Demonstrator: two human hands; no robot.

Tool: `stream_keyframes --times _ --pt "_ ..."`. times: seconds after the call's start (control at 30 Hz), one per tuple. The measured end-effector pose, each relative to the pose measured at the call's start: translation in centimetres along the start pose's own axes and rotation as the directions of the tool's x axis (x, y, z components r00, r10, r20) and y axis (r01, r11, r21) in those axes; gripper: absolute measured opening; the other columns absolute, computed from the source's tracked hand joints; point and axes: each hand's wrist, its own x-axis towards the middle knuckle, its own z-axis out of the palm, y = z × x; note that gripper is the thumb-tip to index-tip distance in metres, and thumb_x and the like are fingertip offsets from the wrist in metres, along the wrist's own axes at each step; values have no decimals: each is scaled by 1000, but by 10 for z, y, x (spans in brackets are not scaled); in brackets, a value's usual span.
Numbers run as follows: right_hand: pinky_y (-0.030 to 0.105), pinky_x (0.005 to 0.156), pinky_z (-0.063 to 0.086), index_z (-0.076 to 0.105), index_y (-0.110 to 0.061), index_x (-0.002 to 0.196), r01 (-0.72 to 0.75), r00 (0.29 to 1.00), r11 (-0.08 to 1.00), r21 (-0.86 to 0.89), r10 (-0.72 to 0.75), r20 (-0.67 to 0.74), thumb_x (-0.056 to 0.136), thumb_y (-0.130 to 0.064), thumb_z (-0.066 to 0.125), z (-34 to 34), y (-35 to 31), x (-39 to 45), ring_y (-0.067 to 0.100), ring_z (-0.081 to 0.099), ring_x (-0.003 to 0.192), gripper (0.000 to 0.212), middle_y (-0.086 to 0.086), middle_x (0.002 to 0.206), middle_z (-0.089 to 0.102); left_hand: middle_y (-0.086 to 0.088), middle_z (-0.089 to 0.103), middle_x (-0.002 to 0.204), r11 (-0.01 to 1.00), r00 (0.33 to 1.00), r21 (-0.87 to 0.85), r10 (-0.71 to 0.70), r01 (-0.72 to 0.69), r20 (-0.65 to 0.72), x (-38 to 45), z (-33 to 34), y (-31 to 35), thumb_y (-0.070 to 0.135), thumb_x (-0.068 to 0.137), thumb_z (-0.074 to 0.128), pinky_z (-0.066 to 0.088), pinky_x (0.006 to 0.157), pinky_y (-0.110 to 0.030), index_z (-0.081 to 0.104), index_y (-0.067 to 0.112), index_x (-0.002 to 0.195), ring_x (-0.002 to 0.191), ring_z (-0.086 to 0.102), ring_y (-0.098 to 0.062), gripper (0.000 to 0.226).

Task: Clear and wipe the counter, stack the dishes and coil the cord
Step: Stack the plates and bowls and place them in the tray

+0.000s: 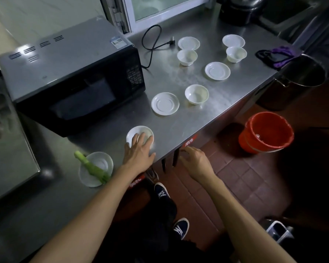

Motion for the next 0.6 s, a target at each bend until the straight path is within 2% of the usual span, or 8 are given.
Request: stream_keyframes --times 0.1,0.17,0.3,0.43,0.6 --pt "41 83 54 70 -12 112 16 1000 1000 -20 -16 24 88 -12 60 2 2 23 27 62 102 27 5 109 71 -7 17 159 997 998 -45 -70 70 1 22 5 -11 50 86 62 34 107 -62 30 29 149 148 10 -36 74" --pt "42 87 54 69 -12 118 41 998 998 -38 -40 44 89 -10 61 3 4 41 27 63 106 30 6 115 71 -7 7 162 990 992 -75 -117 120 44 37 8 -18 59 82 63 27 110 -64 19 33 154 150 1 -37 88" --pt "43 87 54 67 -18 121 73 992 994 -83 -64 109 91 -16 62 0 8 82 26 65 103 30 2 122 68 -7 -5 165 981 981 -123 -135 153 142 59 17 -22 64 81 64 17 113 -66 3 38 156 151 -8 -37 100" --pt "40 90 51 66 -19 123 74 994 993 -90 -67 87 93 -20 63 -9 8 115 24 62 110 29 1 124 68 -9 10 160 987 985 -72 -135 143 108 72 16 -24 50 82 69 35 105 -58 9 37 155 144 12 -35 95" --pt "41 93 50 66 -17 124 52 997 996 -77 -47 66 93 -18 64 -20 9 143 25 59 115 31 2 126 67 -5 21 152 988 991 -101 -110 118 73 97 0 -23 60 74 70 39 98 -55 19 38 152 136 22 -31 96"
